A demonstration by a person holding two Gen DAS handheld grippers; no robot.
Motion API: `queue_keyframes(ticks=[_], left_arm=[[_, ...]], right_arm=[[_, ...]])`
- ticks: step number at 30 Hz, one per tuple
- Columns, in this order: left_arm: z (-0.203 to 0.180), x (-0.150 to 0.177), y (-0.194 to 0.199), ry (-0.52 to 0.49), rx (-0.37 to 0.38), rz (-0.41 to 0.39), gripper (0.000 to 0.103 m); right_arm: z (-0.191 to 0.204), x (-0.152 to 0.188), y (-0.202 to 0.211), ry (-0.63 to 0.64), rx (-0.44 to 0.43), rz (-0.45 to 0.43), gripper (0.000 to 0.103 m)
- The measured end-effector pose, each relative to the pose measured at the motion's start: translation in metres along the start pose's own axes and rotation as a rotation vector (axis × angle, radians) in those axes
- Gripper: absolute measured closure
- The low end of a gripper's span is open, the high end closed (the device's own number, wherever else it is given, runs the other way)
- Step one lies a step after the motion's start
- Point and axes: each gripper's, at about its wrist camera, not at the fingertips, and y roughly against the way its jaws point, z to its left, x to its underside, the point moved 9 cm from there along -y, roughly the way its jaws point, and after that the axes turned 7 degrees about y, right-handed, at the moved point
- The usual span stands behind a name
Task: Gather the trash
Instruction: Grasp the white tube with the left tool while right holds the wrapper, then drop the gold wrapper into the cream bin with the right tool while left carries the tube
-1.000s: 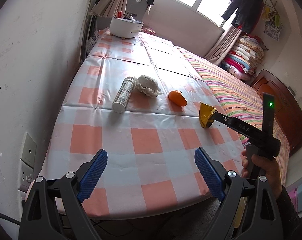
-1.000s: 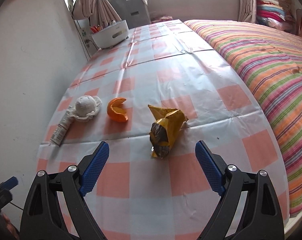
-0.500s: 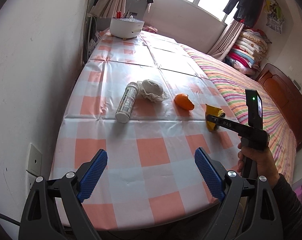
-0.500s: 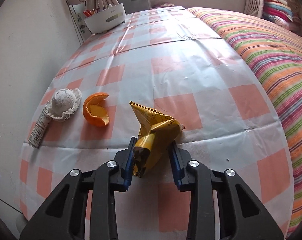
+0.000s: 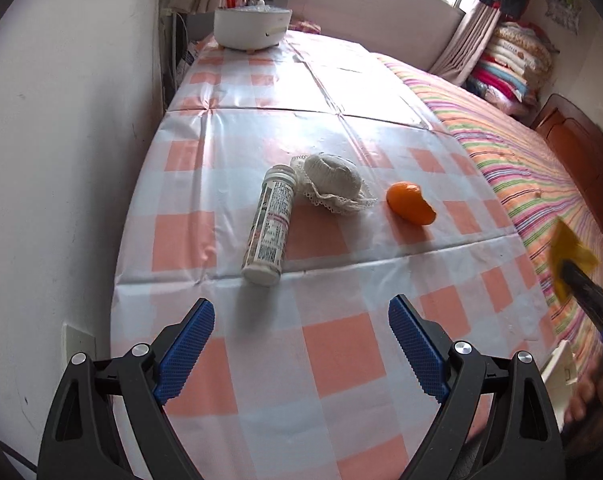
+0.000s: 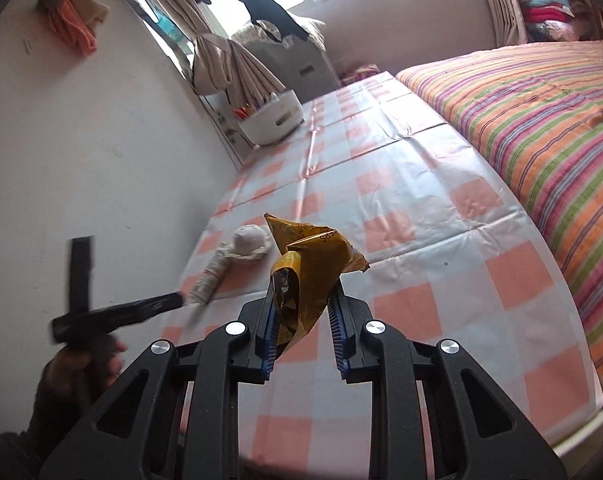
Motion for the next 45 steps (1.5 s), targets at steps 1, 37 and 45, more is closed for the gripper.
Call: queue_keyframes(ticks=[1,37,45], left_arm=[[0.001,-0.004,-0.007,-0.003,-0.01,0.008,0.017],[-0.009,-0.018,-0.051,-0.044,-0.052,0.077,0.075],[-0.048,0.014,-0.004,-0.109,0.04,0.022,0.075]], right_arm=[[0.003,0.003,0.009,-0.002,-0.004,-0.012,0.081],[-0.005,0.022,0.086,-0.027,-0.022,-0.14,0.081],[-0.019,0.041,0.102,-0.061,0.019,-0.15,0.081]])
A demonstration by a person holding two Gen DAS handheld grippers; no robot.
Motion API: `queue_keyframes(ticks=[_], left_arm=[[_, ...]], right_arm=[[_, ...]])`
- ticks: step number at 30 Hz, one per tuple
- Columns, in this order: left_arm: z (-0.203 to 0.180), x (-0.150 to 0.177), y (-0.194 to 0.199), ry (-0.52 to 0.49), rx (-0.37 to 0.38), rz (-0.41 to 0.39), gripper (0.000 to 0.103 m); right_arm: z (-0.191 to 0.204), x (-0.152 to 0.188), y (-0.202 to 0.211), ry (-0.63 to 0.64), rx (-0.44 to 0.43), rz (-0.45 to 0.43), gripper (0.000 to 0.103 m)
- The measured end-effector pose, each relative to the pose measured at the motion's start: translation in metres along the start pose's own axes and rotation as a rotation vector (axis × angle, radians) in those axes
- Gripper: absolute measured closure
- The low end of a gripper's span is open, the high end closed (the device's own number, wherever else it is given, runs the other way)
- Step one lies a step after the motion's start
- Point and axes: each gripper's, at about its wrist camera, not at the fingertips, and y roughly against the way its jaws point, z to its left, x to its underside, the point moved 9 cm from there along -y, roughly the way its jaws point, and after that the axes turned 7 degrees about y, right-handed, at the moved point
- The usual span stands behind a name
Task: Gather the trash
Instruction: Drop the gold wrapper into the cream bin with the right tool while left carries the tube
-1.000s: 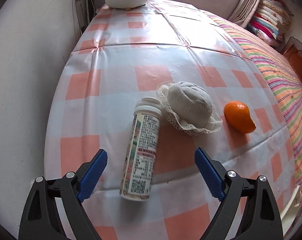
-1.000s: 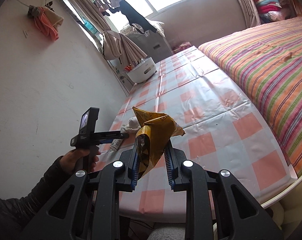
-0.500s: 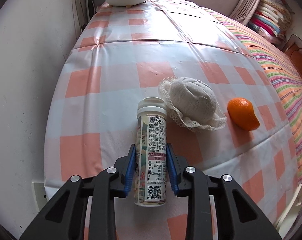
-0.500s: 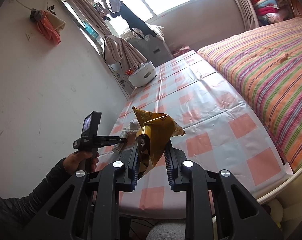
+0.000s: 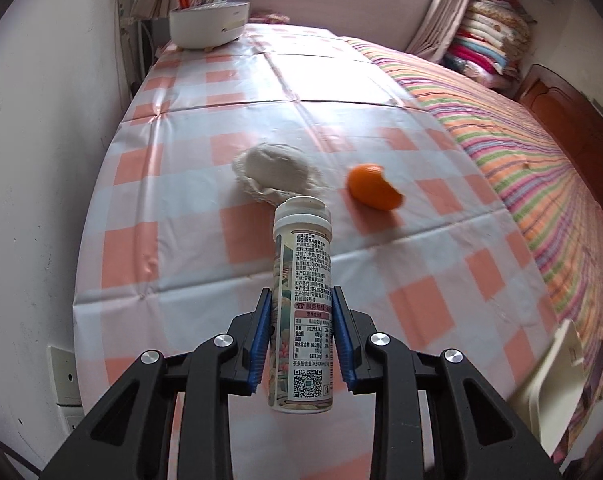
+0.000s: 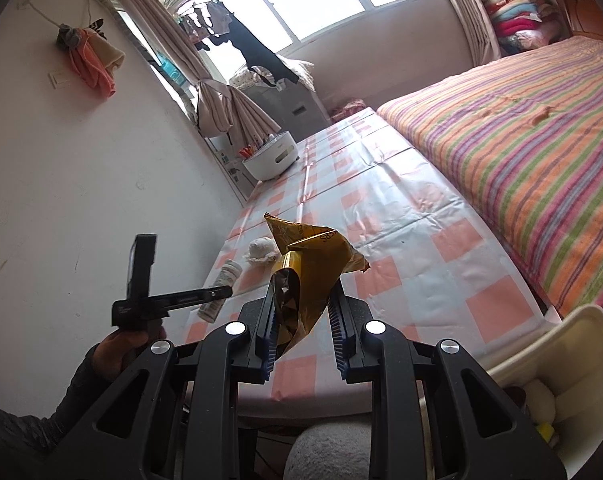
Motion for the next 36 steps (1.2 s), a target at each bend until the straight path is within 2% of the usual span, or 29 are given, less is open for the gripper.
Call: queue_keyframes(ticks=[7,14,20,25,28,31,36], left_arm=[[-0.049,0.031,0.028,-0.076,0.088,-0.017,0.075],[-0.117,0.066,0.053,-0.181,0.209,-0.005,0.075],[-0.174,0.092,0.072,-0.269,0.309,0.007,0.075],[-0.209,0.107,0.084,-0.333,0.361,0.016,0.075],[-0.225,0.115,0.09,-0.368,0.379,0.019,0.075],[-0.235,0.121,0.095,-0.395,0.384,0.02,0.075],[-0.251,0.127,0.101,-0.418,0.402,0.023,0.075]], right_arm=[[-0.019,0.014,0.027,-0.011,0.088,-0.013,0.081],[-0.055,0.031,0.075,0.015,0.266,-0.037,0.08],[-0.076,0.056,0.101,0.057,0.413,-0.022,0.079],[-0.079,0.065,0.108,0.051,0.456,-0.017,0.077],[-0.078,0.065,0.11,0.037,0.462,-0.023,0.069],[-0.079,0.062,0.114,0.027,0.472,-0.033,0.057],[-0.09,0.062,0.122,-0.014,0.479,-0.061,0.053]])
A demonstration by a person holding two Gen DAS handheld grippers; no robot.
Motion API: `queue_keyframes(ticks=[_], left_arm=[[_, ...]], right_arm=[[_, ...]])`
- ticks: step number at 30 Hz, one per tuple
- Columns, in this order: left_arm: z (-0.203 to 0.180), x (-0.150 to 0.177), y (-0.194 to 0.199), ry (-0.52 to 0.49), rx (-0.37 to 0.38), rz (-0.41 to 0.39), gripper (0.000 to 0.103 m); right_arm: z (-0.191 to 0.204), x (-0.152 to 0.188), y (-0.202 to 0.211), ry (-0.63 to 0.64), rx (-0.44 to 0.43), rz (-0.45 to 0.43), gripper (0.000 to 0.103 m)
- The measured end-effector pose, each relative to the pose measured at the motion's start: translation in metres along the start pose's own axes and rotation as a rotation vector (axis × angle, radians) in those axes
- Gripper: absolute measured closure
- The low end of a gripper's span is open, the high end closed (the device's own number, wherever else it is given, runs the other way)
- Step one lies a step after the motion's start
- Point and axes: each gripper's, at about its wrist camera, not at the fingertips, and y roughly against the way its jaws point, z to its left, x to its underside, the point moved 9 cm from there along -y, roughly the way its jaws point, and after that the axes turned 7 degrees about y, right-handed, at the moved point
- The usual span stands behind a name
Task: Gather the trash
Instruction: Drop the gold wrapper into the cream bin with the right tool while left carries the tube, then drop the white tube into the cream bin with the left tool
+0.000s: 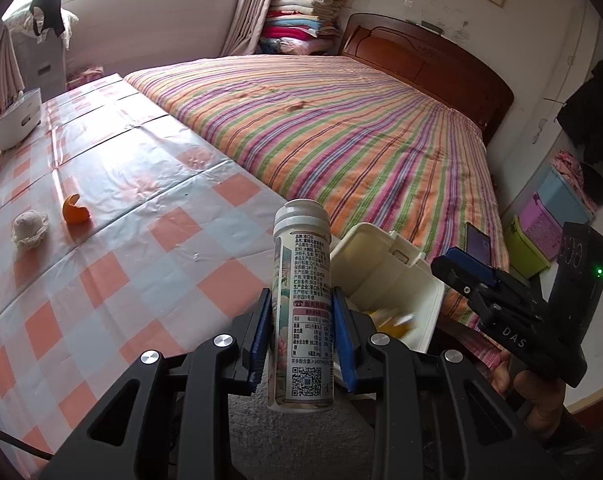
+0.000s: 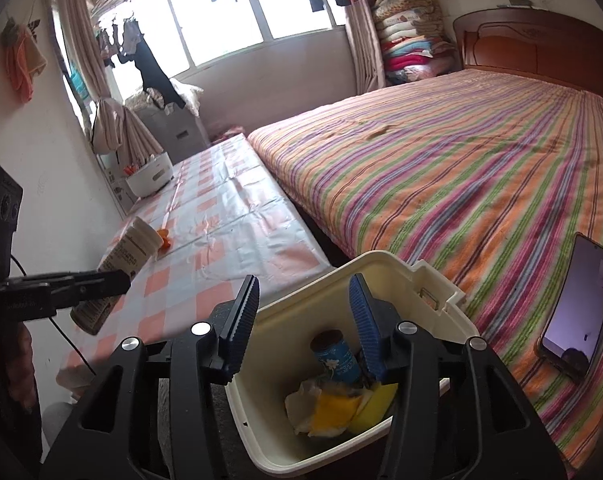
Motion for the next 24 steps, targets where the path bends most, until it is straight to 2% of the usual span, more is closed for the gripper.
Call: queue_keyframes(ticks=[9,11,17,22,23,24], left_arm=[[-0.038,0.005,-0.016,-0.057,0.056,0.042,0.075],[-0.047,0.008,-0.024,-0.069,0.067,0.065,0.075],[-0.07,0.013,-0.043,-0.107,0.095,0.111,0.075],[-0.087,0.012,-0.049,-0.126,0.119,0.113,0.073],[-0.091,0.012,-0.05,-0.126,0.126,0.11,0.065],[-0.092,0.011,-0.049,-0.125,0.129,0.108,0.049]], right_arm=[[-0.034,-0.027,0.034,-0.077,0.047,-0.122,0.049],[-0.037,-0.029,0.037,-0.08,0.054,-0.136,0.046],[-0.048,-0.029,0.04,-0.096,0.068,-0.156,0.045],[-0.057,-0.029,0.045,-0.105,0.082,-0.17,0.045],[-0.058,-0.028,0.046,-0.107,0.084,-0.172,0.045],[-0.058,-0.029,0.046,-0.108,0.085,-0.173,0.045]])
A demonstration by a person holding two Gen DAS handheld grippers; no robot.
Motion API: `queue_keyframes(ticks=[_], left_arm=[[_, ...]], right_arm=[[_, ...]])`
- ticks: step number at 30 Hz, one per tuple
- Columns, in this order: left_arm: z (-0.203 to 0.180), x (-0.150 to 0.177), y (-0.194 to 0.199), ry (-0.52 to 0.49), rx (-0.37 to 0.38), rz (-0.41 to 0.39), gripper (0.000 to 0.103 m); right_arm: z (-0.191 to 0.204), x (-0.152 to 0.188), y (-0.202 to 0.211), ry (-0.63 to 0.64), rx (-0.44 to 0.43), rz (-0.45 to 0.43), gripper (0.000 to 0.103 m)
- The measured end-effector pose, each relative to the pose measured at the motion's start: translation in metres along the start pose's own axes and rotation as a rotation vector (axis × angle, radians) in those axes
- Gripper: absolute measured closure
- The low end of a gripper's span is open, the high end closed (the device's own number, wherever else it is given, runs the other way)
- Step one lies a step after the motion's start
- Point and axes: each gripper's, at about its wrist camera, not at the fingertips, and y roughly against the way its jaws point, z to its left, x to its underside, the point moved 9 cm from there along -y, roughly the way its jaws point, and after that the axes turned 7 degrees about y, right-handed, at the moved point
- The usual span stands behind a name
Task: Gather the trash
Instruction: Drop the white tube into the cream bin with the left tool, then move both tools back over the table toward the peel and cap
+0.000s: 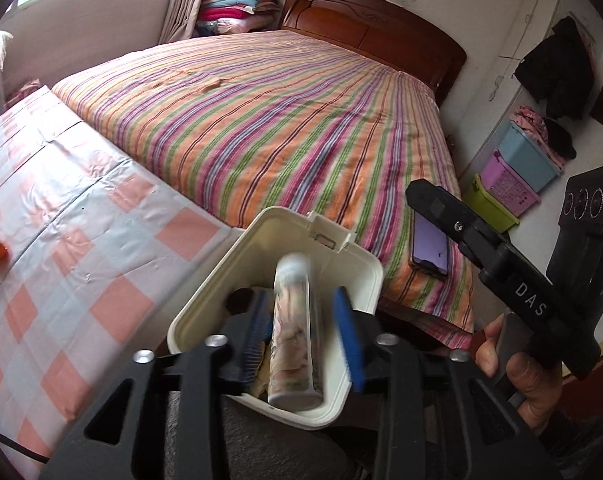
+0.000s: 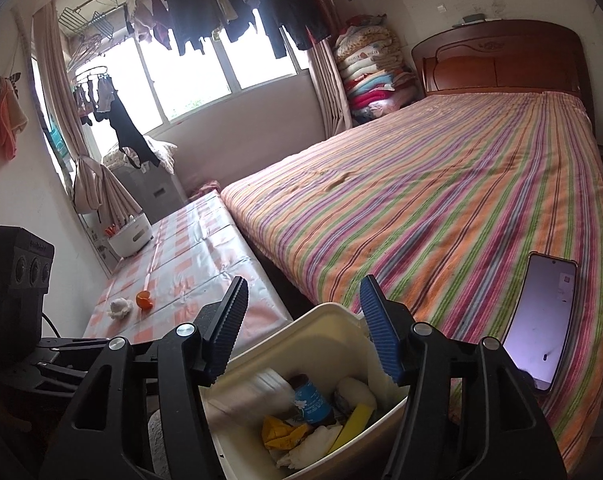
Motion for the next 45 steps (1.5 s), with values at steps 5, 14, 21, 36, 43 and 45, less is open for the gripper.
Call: queue_keyframes(ticks=[5,14,21,36,43,45], left_arm=[[-0.003,-0.004,0.006,0.039,0.025,-0.031,0.023],[0.047,0.004,0.033,0.137,-0.064,-0.085,0.022],[0.113,0.02,0.064,0.264,-0.156,-0.146,0.022],[0.24,0.067,0.134,0.533,-0.311,-0.252,0.022],[0.27,0.083,0.152,0.61,-0.338,-0.277,0.022],[0.274,0.085,0.154,0.62,-0.343,-0.277,0.022]], right_arm=[[0.005,-0.004,0.001,0.0,-0.009,-0.007,0.041],[0.058,-0.005,-0.017,0.037,-0.127,0.016,0.035],[0.135,-0.001,-0.037,0.142,-0.256,0.065,0.034],[0.314,0.019,-0.101,0.444,-0.619,0.255,0.035],[0.373,0.03,-0.16,0.581,-0.686,0.337,0.041],[0.386,0.034,-0.177,0.601,-0.707,0.372,0.043]])
